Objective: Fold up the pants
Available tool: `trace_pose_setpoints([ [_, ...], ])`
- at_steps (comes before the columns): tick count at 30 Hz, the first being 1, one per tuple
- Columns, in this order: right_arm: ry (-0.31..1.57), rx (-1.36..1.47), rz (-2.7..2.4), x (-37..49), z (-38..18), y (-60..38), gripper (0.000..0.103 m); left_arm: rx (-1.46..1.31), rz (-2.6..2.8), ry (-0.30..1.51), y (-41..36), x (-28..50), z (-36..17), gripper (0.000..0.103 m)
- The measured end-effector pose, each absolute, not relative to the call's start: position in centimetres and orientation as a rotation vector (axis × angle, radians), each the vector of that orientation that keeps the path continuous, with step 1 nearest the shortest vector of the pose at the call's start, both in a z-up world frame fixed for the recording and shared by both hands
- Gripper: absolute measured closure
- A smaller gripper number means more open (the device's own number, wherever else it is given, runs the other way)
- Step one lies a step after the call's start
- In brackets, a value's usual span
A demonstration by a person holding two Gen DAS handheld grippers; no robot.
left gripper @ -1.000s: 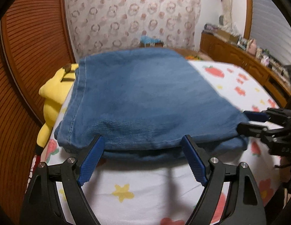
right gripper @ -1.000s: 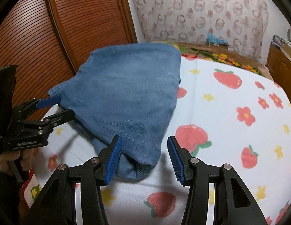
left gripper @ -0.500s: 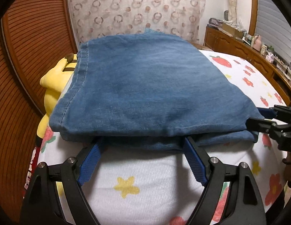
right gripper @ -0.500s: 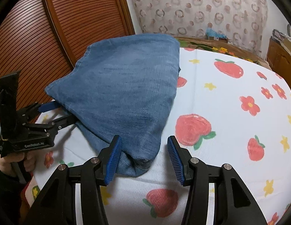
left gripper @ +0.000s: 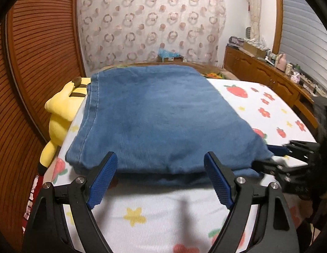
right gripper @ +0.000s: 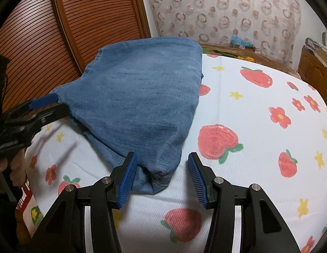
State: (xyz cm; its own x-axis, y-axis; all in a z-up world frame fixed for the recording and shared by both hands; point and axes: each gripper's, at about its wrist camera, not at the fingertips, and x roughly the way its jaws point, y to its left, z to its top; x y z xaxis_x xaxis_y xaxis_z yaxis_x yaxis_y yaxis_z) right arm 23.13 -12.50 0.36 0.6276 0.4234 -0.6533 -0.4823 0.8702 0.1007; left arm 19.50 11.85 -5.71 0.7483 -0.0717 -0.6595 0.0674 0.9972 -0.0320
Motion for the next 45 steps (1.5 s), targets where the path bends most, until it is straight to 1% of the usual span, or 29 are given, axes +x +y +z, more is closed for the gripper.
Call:
trace_pose_setpoints([
  [5,0.725,-0.085,0.523,23.1,0.3,-12.6,0.051,0.019,-0.037,0.789,11.9,21.8,-7.4,0.018],
  [11,0.728,-0.082,0.526,23.2,0.3,-12.8,0.051,0.04,-0.039,0.811,11.7,22.3,-7.9,0.018],
  [13,0.738,-0.085,0.535,23.3,0.3,-12.7,0.058,0.039,-0.045,0.822,11.8,22.4,-8.0,0.018],
  [15,0.764,-0.054,0.565,23.7,0.4,-12.8,0.071,0.03,-0.055,0.832,12.0,22.4,-8.2,0.018],
  [16,0.778,-0.041,0.573,23.9,0.5,-12.9,0.074,0.025,-0.06,0.836,12.1,22.4,-8.3,0.018],
  [17,0.784,-0.031,0.577,24.1,0.6,-13.0,0.082,0.022,-0.062,0.839,12.2,22.4,-8.3,0.018],
  [18,0.785,-0.027,0.577,24.2,0.9,-12.9,0.087,0.017,-0.066,0.84,12.3,22.5,-8.3,0.018],
  [21,0.779,-0.012,0.593,24.4,1.9,-13.0,0.093,0.013,-0.07,0.837,12.2,22.3,-8.3,0.018],
  [26,0.744,-0.02,0.594,24.0,4.1,-12.5,0.095,-0.015,-0.084,0.808,12.8,21.5,-7.5,0.018],
  [34,0.67,-0.031,0.631,23.9,7.5,-10.6,0.096,-0.035,-0.051,0.715,16.2,17.9,-3.8,0.018],
  [39,0.631,-0.057,0.667,24.0,9.0,-7.7,0.096,-0.042,-0.005,0.679,19.3,15.7,-2.3,0.018],
  [45,0.595,-0.087,0.736,24.6,9.6,-3.4,0.096,-0.068,0.06,0.664,23.0,14.3,-1.8,0.018],
])
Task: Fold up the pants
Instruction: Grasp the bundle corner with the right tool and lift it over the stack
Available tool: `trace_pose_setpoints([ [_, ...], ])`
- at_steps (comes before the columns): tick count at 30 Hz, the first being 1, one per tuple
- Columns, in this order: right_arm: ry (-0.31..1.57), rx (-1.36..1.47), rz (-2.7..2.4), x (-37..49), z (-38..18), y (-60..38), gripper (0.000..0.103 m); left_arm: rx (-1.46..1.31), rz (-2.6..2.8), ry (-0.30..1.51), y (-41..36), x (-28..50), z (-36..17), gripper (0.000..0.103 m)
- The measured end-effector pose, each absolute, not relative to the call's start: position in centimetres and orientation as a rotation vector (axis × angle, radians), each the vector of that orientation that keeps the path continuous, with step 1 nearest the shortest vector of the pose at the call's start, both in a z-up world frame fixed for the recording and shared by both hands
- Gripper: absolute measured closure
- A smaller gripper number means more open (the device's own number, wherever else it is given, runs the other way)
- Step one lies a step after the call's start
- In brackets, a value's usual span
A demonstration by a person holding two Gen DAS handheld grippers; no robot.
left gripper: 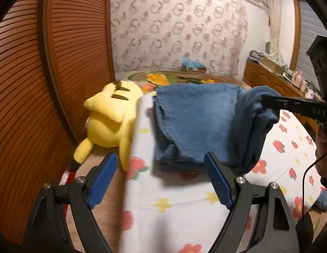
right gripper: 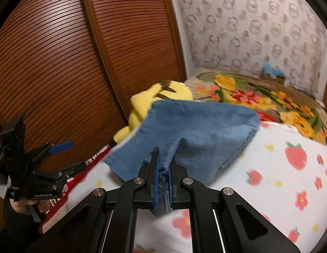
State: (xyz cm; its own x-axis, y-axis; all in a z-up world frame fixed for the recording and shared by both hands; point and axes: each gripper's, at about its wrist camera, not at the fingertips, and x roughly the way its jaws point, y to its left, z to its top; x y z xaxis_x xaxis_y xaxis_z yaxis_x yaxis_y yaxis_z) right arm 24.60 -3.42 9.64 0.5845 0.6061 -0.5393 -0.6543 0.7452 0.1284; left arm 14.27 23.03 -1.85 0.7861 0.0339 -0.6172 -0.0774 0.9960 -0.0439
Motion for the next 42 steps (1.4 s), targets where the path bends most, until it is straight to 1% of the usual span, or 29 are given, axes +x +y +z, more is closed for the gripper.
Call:
trace_pose_setpoints([
  [12,0.584,-0.14,0.92,24.4,7.4,2.6,0.097,-0.107,0.134,0.651,26.5,12.7,-1.5,0.018],
  [17,0.636,-0.143,0.931,25.2,4.9,2.8,0.097,-0.119,0.137,0.648,27.0,12.7,-1.5,0.018],
  [23,0.731,-0.072,0.907,27.8,2.8,2.0,0.097,-0.118,0.117,0.631,26.1,13.0,-1.1,0.018],
  [26,0.741,-0.087,0.895,28.0,1.7,1.7,0.097,-0.115,0.109,0.633,25.6,13.6,-0.9,0.018],
  [28,0.744,-0.075,0.898,27.9,1.3,1.0,0.091,-0.112,0.108,0.632,25.4,14.1,-0.8,0.018],
  [30,0.746,-0.079,0.895,27.7,1.2,0.6,0.08,-0.115,0.106,0.631,25.2,14.3,-0.6,0.018],
  [33,0.715,-0.107,0.892,26.8,2.1,0.6,0.073,-0.126,0.101,0.63,24.8,14.5,-0.4,0.018],
  [35,0.681,-0.124,0.894,25.9,2.8,0.2,0.07,-0.138,0.09,0.628,24.2,14.8,-0.2,0.018],
  [42,0.613,-0.092,0.84,23.0,4.2,-5.0,0.069,-0.108,0.044,0.614,21.1,15.7,0.6,0.018],
])
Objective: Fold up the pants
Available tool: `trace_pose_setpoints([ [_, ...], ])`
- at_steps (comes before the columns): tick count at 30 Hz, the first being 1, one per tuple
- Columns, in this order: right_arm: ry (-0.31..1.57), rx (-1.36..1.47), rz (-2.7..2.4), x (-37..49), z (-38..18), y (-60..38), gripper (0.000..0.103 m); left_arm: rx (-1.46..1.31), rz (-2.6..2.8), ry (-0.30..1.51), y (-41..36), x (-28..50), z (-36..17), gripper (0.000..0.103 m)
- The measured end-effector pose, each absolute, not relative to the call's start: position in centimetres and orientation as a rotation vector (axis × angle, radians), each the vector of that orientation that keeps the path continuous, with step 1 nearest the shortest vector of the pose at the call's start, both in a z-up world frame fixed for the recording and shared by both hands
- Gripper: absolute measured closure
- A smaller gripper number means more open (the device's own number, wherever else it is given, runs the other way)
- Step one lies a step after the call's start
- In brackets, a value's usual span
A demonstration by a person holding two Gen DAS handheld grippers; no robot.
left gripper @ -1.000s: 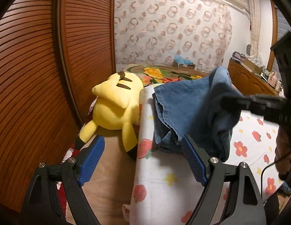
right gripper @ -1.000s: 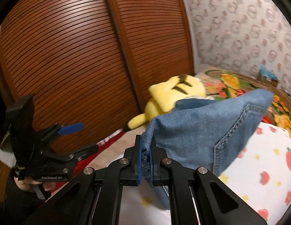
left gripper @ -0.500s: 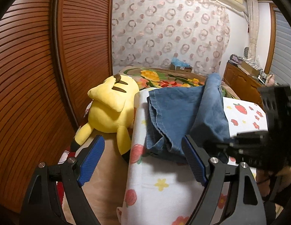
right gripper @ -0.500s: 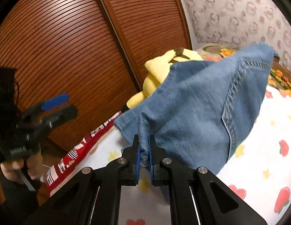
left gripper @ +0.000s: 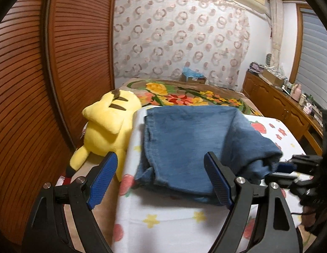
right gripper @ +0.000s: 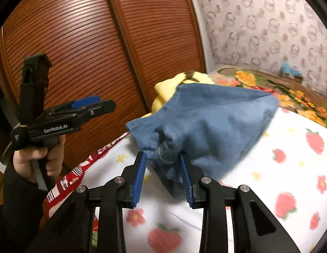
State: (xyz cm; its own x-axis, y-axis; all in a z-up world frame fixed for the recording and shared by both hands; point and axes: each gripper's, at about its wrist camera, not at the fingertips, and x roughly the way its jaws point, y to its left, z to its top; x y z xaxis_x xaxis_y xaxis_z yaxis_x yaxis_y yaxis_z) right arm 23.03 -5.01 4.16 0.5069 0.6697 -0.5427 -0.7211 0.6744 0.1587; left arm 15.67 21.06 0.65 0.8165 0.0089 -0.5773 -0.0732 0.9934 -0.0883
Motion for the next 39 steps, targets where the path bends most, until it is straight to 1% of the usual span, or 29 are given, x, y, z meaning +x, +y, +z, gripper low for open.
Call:
trace_pose_setpoints([
  [4,0.591,-0.054,0.771,22.1,5.1,-8.9,0.068,-0.081,-0.003,0.62,18.6,16.3,0.4,0.018],
  [8,0.585,-0.037,0.672,22.1,5.7,-12.0,0.063,-0.051,-0.063,0.635,15.3,17.1,-0.2,0.018],
  [12,0.593,-0.03,0.589,22.7,6.0,-13.3,0.062,-0.011,-0.143,0.66,11.1,17.5,-1.2,0.019],
  [13,0.595,-0.034,0.571,22.7,6.0,-13.4,0.062,0.001,-0.163,0.664,10.1,17.4,-1.4,0.023],
  [15,0.598,-0.043,0.542,22.4,6.0,-13.8,0.062,0.018,-0.214,0.685,8.0,17.4,-2.1,0.028],
  [16,0.603,-0.044,0.534,22.4,5.9,-13.7,0.062,0.029,-0.237,0.691,7.1,17.3,-2.4,0.032],
  [19,0.612,-0.045,0.516,22.3,6.1,-13.2,0.062,0.068,-0.295,0.718,4.3,17.2,-3.3,0.035],
  [25,0.614,-0.043,0.497,22.4,6.8,-13.9,0.061,0.083,-0.362,0.777,1.1,17.3,-5.2,0.034],
  [26,0.614,-0.044,0.494,22.4,6.7,-14.1,0.061,0.088,-0.368,0.782,0.7,17.3,-5.4,0.033],
  [27,0.616,-0.043,0.491,22.5,6.7,-14.3,0.061,0.094,-0.371,0.789,0.4,17.3,-5.7,0.025],
  [28,0.617,-0.042,0.489,22.7,6.5,-14.3,0.061,0.099,-0.38,0.797,0.1,17.5,-6.0,0.022],
  [32,0.619,-0.045,0.486,22.9,6.3,-14.6,0.061,0.16,-0.329,0.821,-0.6,18.0,-7.3,0.022],
  [33,0.621,-0.047,0.486,23.1,6.3,-14.6,0.06,0.188,-0.306,0.823,-0.8,18.2,-7.6,0.035],
  [34,0.622,-0.05,0.487,23.4,6.2,-14.6,0.06,0.208,-0.287,0.827,-0.8,18.3,-7.8,0.052],
  [35,0.624,-0.053,0.489,23.6,6.2,-14.5,0.06,0.207,-0.283,0.829,-0.6,18.4,-7.8,0.059],
  [36,0.624,-0.056,0.492,23.6,6.1,-14.6,0.06,0.185,-0.29,0.822,0.0,18.4,-7.5,0.075],
  [37,0.625,-0.058,0.496,23.9,6.0,-14.6,0.06,0.166,-0.289,0.808,0.5,18.3,-6.9,0.083],
  [39,0.63,-0.059,0.502,24.7,5.9,-14.6,0.06,0.106,-0.296,0.771,2.2,18.0,-5.5,0.086],
])
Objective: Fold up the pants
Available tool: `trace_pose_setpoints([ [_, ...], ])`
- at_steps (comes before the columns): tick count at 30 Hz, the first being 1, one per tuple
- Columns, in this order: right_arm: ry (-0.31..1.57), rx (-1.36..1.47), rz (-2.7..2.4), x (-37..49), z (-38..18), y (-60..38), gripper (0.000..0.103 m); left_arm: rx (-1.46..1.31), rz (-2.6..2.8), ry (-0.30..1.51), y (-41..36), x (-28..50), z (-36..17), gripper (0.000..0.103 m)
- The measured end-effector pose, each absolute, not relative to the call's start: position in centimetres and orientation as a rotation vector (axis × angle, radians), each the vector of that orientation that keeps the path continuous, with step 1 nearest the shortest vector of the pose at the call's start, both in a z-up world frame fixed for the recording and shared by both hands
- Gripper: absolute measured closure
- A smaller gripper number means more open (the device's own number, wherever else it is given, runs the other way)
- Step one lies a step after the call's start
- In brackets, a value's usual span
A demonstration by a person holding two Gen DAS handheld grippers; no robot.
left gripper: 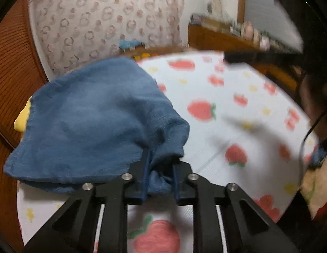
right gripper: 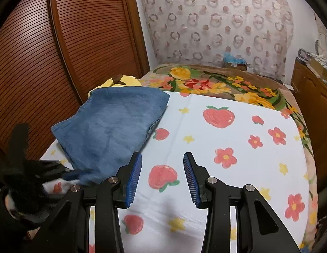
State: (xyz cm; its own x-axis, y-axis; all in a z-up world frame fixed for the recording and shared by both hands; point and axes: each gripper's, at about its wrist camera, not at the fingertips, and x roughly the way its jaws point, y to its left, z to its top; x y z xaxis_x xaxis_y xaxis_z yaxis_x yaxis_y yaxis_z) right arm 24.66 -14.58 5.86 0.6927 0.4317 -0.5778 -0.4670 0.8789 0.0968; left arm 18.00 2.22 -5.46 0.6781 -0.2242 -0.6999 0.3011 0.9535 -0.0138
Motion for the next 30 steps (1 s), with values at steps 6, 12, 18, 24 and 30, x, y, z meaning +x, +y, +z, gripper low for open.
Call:
trace_pose_setpoints([
  [6,0.673,-0.061,0.569,28.3,5.3,-12.7,0.06,-0.034,-0.233,0.626,8.0,17.1,0.4,0.09],
  [12,0.731,-0.084,0.616,33.8,4.7,-8.2,0.06,-0.124,-0.179,0.604,13.2,17.2,1.2,0.09],
  [18,0.734,-0.08,0.661,38.4,4.9,-4.5,0.06,-0.18,-0.133,0.594,16.5,16.3,0.2,0.09],
  [24,0.66,-0.045,0.732,41.2,6.4,-2.5,0.06,-0.238,-0.063,0.618,19.9,15.6,-2.3,0.09],
  [30,0.657,-0.126,0.827,42.5,6.3,2.1,0.06,-0.288,-0.007,0.665,22.3,14.7,-5.3,0.09],
])
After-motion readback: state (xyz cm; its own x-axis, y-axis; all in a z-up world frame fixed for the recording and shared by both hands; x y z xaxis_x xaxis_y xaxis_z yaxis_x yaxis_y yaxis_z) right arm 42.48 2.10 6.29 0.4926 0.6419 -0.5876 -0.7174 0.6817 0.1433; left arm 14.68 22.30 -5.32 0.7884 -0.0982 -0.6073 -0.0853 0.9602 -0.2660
